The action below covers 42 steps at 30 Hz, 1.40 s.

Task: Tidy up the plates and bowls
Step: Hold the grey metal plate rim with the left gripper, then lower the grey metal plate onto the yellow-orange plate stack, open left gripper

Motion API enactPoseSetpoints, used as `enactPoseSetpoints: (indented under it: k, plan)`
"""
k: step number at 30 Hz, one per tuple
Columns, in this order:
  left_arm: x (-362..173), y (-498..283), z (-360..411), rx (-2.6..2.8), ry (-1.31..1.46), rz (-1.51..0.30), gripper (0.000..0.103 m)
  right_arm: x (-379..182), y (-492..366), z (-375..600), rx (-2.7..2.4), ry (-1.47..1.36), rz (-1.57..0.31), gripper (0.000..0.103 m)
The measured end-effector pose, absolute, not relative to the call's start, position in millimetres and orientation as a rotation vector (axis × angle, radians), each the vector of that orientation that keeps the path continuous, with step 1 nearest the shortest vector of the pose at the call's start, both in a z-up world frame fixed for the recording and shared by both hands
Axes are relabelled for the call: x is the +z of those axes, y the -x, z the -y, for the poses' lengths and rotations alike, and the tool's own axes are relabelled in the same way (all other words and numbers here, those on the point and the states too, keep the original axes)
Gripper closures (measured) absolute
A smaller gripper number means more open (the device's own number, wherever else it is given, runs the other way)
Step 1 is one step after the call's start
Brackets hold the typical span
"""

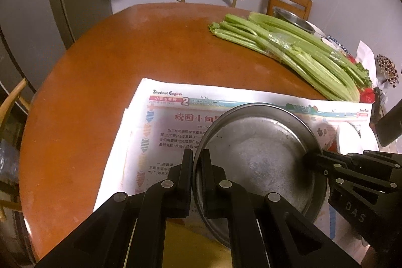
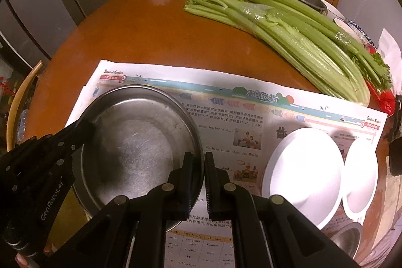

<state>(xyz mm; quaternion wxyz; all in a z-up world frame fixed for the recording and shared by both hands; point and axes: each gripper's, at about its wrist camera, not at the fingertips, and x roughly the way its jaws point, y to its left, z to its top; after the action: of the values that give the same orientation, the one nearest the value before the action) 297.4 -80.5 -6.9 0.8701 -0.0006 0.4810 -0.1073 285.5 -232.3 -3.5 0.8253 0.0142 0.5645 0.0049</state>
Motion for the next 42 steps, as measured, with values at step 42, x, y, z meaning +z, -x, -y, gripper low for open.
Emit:
enactPoseSetpoints:
  k: [42]
  plan:
    - [-4.0, -198.8, -33.0, -0.074, 0.077, -1.007, 0.097, 3.1, -209.4, 120.7, 0.134, 0.059, -1.191, 0.093]
